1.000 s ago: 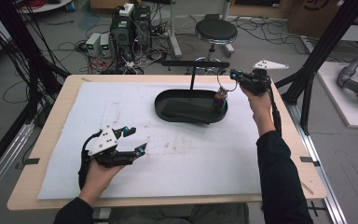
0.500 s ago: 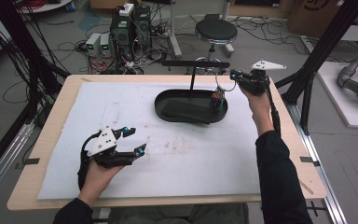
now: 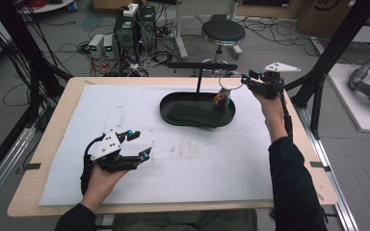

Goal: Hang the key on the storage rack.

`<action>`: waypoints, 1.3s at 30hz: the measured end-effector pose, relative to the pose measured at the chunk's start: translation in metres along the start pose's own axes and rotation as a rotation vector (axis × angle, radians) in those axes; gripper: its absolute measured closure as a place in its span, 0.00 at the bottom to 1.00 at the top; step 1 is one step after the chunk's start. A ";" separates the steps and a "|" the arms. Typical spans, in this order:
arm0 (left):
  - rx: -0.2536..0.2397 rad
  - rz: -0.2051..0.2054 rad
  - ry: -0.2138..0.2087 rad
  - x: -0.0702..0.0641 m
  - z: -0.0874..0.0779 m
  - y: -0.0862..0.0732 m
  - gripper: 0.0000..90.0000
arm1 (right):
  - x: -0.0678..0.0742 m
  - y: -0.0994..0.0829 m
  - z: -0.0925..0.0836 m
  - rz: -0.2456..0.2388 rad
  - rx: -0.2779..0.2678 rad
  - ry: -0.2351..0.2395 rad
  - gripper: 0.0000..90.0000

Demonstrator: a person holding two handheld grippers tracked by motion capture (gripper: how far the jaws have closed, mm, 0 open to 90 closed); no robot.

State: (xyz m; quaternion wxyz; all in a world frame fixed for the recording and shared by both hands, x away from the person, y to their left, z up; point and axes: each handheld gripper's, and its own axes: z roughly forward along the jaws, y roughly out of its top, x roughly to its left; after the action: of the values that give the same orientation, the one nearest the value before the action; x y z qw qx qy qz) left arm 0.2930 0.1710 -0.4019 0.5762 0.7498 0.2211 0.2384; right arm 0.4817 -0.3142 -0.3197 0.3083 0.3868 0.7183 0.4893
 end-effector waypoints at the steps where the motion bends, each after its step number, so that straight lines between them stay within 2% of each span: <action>1: 0.001 0.000 0.004 0.001 0.000 0.000 0.35 | 0.001 0.000 -0.003 -0.007 0.002 0.002 0.60; 5: 0.002 -0.018 0.028 0.005 0.002 0.002 0.35 | 0.005 0.002 -0.022 -0.015 0.005 0.039 0.50; 9: 0.008 -0.029 0.044 0.008 0.003 0.002 0.34 | 0.014 0.007 -0.047 -0.031 0.003 0.074 0.47; 13: 0.008 -0.029 0.052 0.010 0.003 0.002 0.34 | 0.026 0.009 -0.074 -0.067 -0.067 0.104 0.48; 18: 0.007 -0.032 0.066 0.012 0.002 0.002 0.34 | 0.034 -0.001 -0.099 -0.064 -0.085 0.140 0.47; 22: 0.003 -0.037 0.075 0.014 0.002 0.001 0.34 | 0.036 -0.018 -0.113 -0.044 -0.095 0.159 0.45; 29: 0.015 -0.038 0.097 0.018 0.000 -0.002 0.30 | 0.039 -0.065 -0.128 0.032 -0.091 0.190 0.38; 35: 0.027 -0.037 0.116 0.022 -0.003 -0.007 0.27 | 0.041 -0.105 -0.129 0.061 -0.067 0.188 0.35; 39: 0.033 -0.030 0.129 0.023 -0.005 -0.009 0.26 | 0.040 -0.121 -0.126 0.071 -0.020 0.184 0.33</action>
State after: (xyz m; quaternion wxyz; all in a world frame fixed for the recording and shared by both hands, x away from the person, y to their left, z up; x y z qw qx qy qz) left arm 0.3077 0.1910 -0.4067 0.5518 0.7389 0.2731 0.2740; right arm 0.3270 -0.3657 -0.3947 0.2273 0.3622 0.7246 0.5405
